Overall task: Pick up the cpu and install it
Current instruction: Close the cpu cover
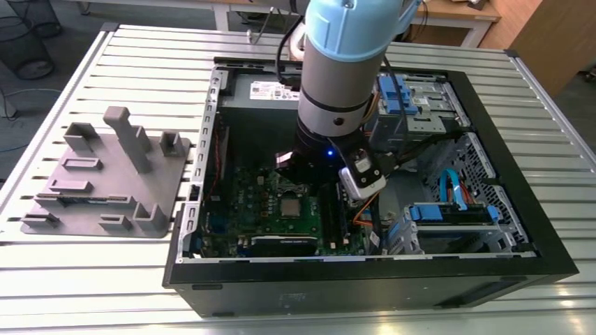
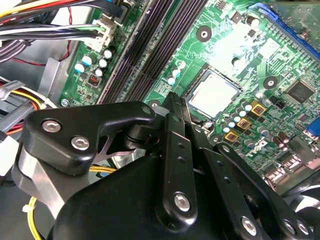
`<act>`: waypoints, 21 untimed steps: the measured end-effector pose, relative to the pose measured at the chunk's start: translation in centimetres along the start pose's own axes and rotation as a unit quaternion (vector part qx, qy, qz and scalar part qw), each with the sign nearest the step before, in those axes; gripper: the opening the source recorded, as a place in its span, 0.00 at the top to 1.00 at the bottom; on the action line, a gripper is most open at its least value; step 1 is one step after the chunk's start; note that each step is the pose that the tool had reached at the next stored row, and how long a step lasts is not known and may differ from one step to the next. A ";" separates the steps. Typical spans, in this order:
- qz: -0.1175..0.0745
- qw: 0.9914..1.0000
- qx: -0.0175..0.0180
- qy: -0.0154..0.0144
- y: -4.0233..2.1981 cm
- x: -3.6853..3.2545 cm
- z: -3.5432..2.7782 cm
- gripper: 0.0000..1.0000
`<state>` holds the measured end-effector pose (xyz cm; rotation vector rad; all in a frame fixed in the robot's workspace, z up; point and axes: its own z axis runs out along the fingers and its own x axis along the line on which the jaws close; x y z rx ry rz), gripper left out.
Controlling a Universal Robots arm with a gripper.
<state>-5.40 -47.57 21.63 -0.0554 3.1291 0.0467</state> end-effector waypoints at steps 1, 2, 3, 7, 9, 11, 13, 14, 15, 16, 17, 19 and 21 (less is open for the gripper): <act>0.000 1.000 0.000 0.000 0.02 -0.06 0.01 0.89; 0.000 1.000 0.000 0.000 0.03 -0.12 0.01 0.89; 0.000 1.000 0.000 0.000 0.06 -0.18 0.01 0.89; 0.000 1.000 0.000 0.000 0.28 -0.34 0.06 0.89; 0.000 1.000 0.000 0.000 0.37 -0.44 0.08 0.89; 0.000 1.000 0.000 0.000 0.45 -0.57 0.08 0.89; 0.000 1.000 0.000 0.000 0.54 -0.70 0.10 0.89; 0.000 1.000 0.000 0.000 0.59 -0.77 0.10 0.89; 0.000 1.000 0.000 0.000 0.65 -0.82 0.10 0.89; 0.000 1.000 0.000 0.000 0.72 -0.85 0.11 0.89; 0.000 1.000 0.000 0.000 0.79 -0.88 0.11 0.89; 0.000 1.000 0.000 0.000 0.93 -0.89 0.12 0.89; 0.000 1.000 0.000 0.000 0.93 -0.89 0.13 0.89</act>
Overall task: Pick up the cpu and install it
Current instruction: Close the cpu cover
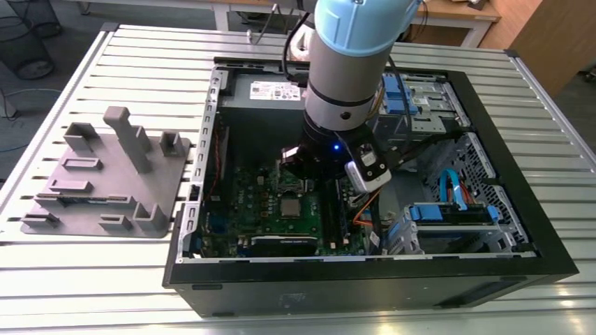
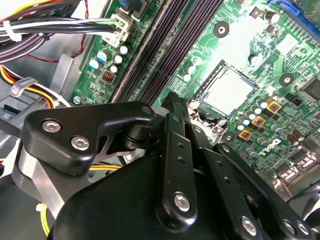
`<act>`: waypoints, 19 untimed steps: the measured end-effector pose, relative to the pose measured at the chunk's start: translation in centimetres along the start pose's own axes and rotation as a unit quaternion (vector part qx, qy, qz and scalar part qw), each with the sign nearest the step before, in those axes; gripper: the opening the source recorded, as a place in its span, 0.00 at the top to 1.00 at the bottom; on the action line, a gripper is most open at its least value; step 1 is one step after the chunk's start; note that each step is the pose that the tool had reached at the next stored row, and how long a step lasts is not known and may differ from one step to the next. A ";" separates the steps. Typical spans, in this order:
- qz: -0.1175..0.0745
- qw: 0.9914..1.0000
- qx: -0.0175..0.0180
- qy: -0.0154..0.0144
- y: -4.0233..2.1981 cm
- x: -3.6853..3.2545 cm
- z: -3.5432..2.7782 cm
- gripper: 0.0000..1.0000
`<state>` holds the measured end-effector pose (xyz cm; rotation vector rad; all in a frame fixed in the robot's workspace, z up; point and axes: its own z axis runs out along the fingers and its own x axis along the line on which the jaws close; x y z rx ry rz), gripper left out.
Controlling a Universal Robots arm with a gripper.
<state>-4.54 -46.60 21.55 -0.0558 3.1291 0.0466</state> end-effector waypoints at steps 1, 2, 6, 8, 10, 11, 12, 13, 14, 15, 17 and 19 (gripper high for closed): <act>0.000 1.000 0.000 0.000 0.00 0.00 0.00 0.89; 0.000 1.000 0.000 0.000 0.01 0.00 0.00 0.89; 0.000 1.000 0.000 0.000 0.12 0.00 0.00 0.89; 0.000 1.000 0.000 0.000 0.31 -0.01 0.02 0.89; -0.001 1.000 0.000 0.000 0.56 -0.04 0.03 0.89; -0.001 1.000 0.000 0.000 0.70 -0.08 0.04 0.89; -0.001 1.000 0.000 0.000 0.84 -0.13 0.06 0.89; -0.002 1.000 0.000 0.000 0.96 -0.19 0.08 0.89; -0.003 1.000 0.000 0.000 1.04 -0.27 0.11 0.89; -0.004 1.000 0.000 0.000 1.09 -0.34 0.14 0.89; -0.007 1.000 0.000 0.000 1.16 -0.45 0.21 0.89; -0.013 1.000 0.000 0.000 1.20 -0.47 0.28 0.89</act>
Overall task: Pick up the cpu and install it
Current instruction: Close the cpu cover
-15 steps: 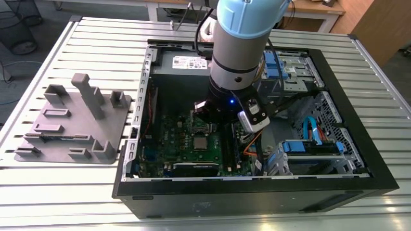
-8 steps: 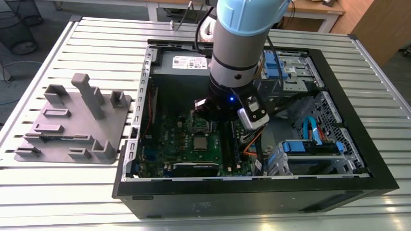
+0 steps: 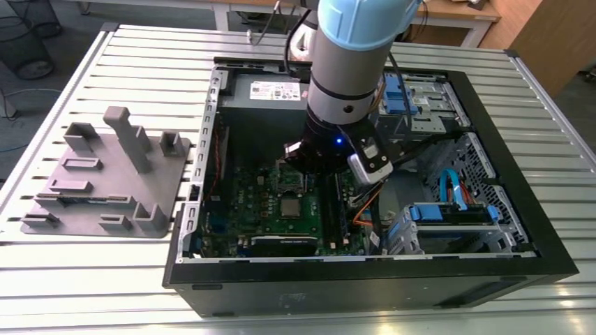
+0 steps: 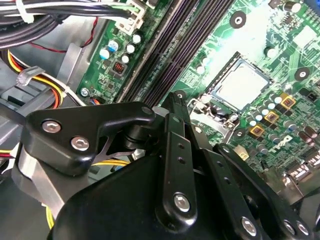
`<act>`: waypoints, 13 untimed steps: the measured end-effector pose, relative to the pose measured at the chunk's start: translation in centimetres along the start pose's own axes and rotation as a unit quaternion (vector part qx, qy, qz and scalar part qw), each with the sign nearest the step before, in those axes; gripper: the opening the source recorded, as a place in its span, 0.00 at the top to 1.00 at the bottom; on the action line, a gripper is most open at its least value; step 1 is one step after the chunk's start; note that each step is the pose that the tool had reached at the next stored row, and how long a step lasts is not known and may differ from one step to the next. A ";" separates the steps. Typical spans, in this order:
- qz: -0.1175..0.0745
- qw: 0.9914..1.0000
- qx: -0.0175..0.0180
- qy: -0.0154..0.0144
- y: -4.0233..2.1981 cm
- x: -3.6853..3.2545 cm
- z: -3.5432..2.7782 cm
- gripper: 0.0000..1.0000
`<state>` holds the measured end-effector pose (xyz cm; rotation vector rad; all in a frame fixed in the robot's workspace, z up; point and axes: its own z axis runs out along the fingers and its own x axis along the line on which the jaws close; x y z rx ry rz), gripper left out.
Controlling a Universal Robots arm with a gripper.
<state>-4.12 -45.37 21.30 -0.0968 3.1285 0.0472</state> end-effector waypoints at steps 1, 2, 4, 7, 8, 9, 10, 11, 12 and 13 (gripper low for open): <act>-0.005 1.000 0.000 0.000 0.01 0.00 0.05 0.89; -0.011 1.000 0.000 0.000 0.01 -0.01 0.11 0.89; -0.022 1.000 0.000 0.001 0.02 0.00 0.18 0.89; -0.036 0.999 -0.004 0.001 0.02 -0.01 0.21 0.89; -0.040 0.999 -0.006 0.000 0.02 -0.01 0.21 0.89; -0.043 0.999 -0.008 0.000 0.02 -0.01 0.21 0.89; -0.046 0.999 -0.010 0.000 0.02 -0.02 0.21 0.89; -0.048 0.999 -0.011 0.000 0.04 -0.04 0.22 0.89; -0.050 0.999 -0.012 0.000 0.08 -0.07 0.24 0.89; -0.051 0.999 -0.012 0.000 0.13 -0.10 0.24 0.89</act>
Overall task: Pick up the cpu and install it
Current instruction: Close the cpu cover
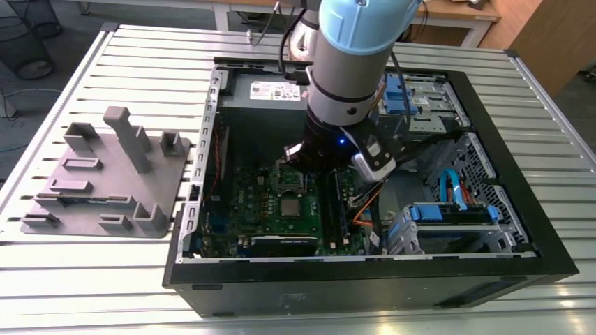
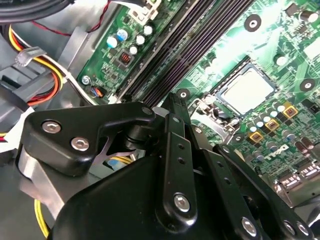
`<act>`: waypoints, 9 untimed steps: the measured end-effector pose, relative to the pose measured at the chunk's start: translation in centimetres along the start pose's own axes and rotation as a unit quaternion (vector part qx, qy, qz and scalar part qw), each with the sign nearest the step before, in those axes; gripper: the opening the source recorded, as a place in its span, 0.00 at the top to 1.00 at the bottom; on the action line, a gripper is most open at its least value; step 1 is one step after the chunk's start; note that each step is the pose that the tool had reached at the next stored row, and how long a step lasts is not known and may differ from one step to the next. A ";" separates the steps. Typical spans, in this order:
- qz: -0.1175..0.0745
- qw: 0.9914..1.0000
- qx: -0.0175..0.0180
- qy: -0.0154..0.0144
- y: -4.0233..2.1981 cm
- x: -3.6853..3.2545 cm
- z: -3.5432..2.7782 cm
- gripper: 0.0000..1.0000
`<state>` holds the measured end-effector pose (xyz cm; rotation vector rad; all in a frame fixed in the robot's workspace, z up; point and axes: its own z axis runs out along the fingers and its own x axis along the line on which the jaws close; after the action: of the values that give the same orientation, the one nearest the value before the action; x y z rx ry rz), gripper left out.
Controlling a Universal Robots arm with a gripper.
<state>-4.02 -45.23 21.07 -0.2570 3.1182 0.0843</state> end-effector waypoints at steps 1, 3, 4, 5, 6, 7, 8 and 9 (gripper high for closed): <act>-0.001 1.000 0.000 0.000 0.05 -0.04 0.01 0.89; -0.003 1.000 -0.001 0.000 0.22 -0.14 0.04 0.89; -0.004 1.000 -0.001 0.000 0.39 -0.17 0.06 0.89; -0.004 1.000 -0.001 0.000 0.56 -0.20 0.08 0.89; -0.004 1.000 -0.001 0.000 0.73 -0.23 0.10 0.89; -0.004 1.000 -0.001 0.000 0.92 -0.26 0.13 0.89; -0.004 1.000 -0.001 0.000 1.12 -0.29 0.15 0.89; -0.004 1.000 -0.001 0.000 1.36 -0.33 0.20 0.89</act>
<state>-3.92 -43.82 20.95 -0.2710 3.1172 0.0872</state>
